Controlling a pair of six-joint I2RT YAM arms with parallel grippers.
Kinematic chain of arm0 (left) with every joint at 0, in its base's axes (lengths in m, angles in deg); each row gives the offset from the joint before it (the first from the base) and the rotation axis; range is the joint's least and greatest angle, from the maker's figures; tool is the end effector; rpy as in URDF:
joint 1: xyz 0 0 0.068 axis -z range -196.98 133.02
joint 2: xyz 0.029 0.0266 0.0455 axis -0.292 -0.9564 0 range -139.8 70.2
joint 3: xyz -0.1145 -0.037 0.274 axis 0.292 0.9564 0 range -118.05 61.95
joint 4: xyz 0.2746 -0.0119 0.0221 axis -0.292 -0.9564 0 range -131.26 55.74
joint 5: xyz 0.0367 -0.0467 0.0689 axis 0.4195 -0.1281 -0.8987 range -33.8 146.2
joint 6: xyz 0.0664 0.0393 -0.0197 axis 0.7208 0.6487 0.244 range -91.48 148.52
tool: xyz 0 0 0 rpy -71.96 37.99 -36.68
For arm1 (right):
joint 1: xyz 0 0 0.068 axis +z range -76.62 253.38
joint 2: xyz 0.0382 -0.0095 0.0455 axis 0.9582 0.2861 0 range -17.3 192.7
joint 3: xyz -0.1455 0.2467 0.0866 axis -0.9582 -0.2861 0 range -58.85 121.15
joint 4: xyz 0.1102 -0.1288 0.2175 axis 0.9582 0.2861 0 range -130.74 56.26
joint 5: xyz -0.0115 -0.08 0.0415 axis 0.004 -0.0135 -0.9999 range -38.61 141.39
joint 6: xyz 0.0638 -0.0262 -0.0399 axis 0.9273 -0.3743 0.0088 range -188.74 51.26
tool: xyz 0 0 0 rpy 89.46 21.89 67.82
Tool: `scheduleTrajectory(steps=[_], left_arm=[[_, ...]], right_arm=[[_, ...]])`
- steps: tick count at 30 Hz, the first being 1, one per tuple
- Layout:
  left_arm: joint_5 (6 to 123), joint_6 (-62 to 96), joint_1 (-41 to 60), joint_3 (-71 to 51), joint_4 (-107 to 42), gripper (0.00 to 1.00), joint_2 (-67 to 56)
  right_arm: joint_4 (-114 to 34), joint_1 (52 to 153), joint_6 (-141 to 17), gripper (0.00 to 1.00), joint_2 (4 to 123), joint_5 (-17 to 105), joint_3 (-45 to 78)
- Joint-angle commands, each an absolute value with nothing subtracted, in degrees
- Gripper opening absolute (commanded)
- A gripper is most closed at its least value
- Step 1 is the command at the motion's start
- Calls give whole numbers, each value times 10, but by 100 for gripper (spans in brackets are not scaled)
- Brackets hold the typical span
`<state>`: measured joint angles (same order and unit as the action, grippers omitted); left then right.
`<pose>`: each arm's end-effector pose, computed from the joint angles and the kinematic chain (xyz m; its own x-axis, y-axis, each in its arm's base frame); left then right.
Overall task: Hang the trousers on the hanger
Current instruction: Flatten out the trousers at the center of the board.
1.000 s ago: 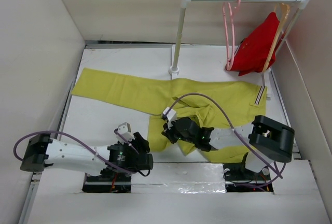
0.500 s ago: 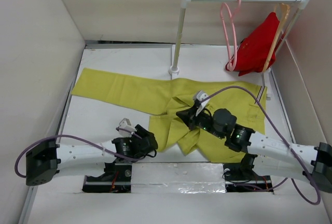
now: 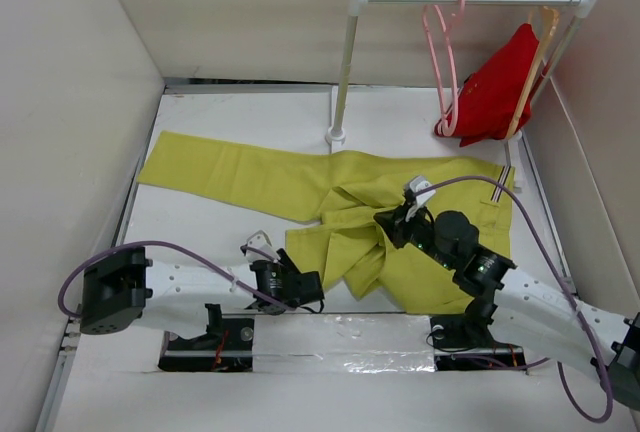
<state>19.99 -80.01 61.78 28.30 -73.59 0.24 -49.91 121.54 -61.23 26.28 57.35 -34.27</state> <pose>0.0782 -0.1858 0.1561 -0.6632 -0.5875 -0.4637 -0.4215 0.8051 -0.4172 0.1486 0.1552 0.2619 -0.2009 -0.0295 -0.9792 -0.6521 0.7499 0.1112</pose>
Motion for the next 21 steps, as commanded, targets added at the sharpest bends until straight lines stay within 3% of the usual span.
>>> scheduleTrajectory(steps=[1,9,21], left_arm=[[211,-850,624,289,-829,41,17],[228,-812,624,293,-800,46,23],[262,-778,629,320,-753,42,42]], right_arm=[[-494,1191,-614,13,237,553,-350],[-495,1159,-621,13,236,518,-356],[-503,1154,-616,15,248,499,-351]])
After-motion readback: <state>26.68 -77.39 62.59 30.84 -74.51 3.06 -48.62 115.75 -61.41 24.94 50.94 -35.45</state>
